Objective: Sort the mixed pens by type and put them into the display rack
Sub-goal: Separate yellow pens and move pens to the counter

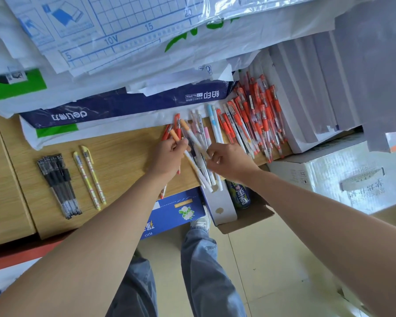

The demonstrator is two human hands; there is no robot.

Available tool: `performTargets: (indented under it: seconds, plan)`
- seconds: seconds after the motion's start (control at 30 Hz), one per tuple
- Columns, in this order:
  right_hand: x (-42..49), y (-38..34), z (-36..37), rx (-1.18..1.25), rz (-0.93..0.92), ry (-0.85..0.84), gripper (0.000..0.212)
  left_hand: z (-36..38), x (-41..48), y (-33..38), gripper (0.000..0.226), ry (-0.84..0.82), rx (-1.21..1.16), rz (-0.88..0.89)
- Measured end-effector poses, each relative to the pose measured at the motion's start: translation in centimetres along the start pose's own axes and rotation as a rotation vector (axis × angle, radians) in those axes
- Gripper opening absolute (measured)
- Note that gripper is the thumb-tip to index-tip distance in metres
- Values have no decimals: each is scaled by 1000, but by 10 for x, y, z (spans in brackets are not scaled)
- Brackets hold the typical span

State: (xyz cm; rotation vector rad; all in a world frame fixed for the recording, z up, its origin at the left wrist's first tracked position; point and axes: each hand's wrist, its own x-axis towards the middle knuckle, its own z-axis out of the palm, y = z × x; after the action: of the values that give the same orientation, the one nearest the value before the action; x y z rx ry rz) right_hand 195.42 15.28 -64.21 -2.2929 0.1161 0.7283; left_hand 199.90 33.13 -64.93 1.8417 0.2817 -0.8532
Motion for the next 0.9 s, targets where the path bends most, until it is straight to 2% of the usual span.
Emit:
performTargets:
  seconds: [0.13,0.33,0.4,0.5,0.6,0.77,0.83,0.9]
  plan:
    - [-7,-24,6,151,-3,-74,2,-12,-16,5,31,3,-138,32]
    - [-10,-66,20,214,-15,-131,16,-42,-36,-5,26,56,-289,59]
    - [-10,-83,28,248,-9,-172,26,-55,-44,-9,27,111,-315,51]
    - [-8,-104,46,220,-42,-243,25,-80,-57,-19,27,205,-408,17]
    - [-6,-134,66,198,-33,-287,42,-111,-73,-35,21,314,-442,18]
    - [-10,-204,106,122,-57,-428,32,-179,-109,-80,19,489,-437,47]
    - [-11,-233,129,132,-56,-447,29,-209,-124,-106,12,566,-432,14]
    - [-11,-262,154,142,-57,-461,26,-240,-138,-130,14,627,-429,-30]
